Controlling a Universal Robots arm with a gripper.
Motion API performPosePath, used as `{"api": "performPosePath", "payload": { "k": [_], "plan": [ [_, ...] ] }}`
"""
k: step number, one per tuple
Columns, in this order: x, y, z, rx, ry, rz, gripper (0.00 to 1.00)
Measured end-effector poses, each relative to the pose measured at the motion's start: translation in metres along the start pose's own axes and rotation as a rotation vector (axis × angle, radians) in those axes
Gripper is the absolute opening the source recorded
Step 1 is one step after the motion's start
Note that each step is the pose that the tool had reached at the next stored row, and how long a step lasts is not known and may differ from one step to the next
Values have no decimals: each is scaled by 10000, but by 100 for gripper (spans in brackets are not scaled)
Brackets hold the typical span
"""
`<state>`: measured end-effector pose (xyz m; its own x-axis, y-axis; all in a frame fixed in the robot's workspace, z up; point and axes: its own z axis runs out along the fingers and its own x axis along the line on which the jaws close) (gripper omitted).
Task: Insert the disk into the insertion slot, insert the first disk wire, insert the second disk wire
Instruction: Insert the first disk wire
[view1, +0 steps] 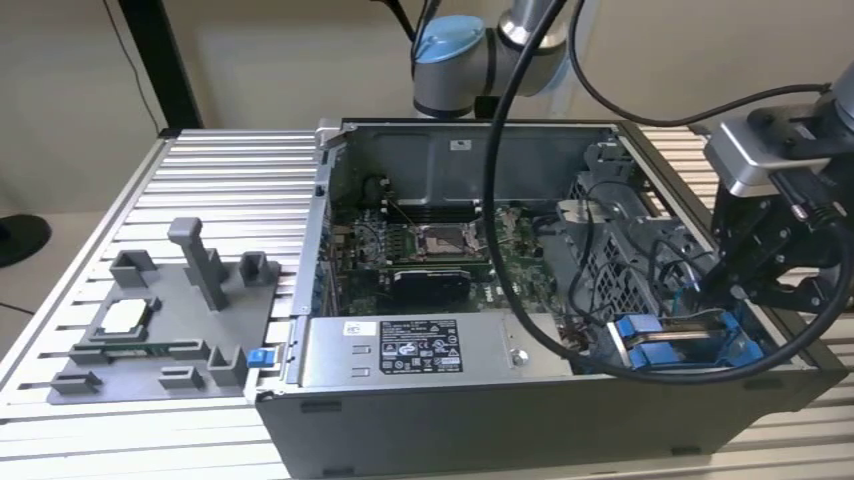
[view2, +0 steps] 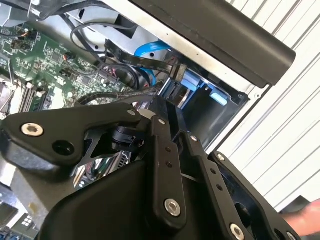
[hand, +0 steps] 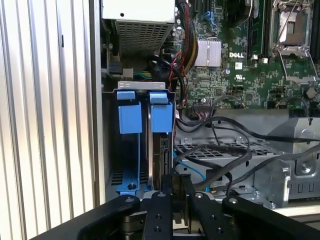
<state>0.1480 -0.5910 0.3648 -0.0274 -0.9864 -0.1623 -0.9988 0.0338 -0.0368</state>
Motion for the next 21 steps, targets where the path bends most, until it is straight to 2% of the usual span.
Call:
{"api": "performPosePath", "payload": {
  "k": [7, 21],
  "plan": [
    [8, -4, 48, 0, 10, -1, 0],
    [11, -8, 70, 1, 10, -1, 0]
  ]
}}
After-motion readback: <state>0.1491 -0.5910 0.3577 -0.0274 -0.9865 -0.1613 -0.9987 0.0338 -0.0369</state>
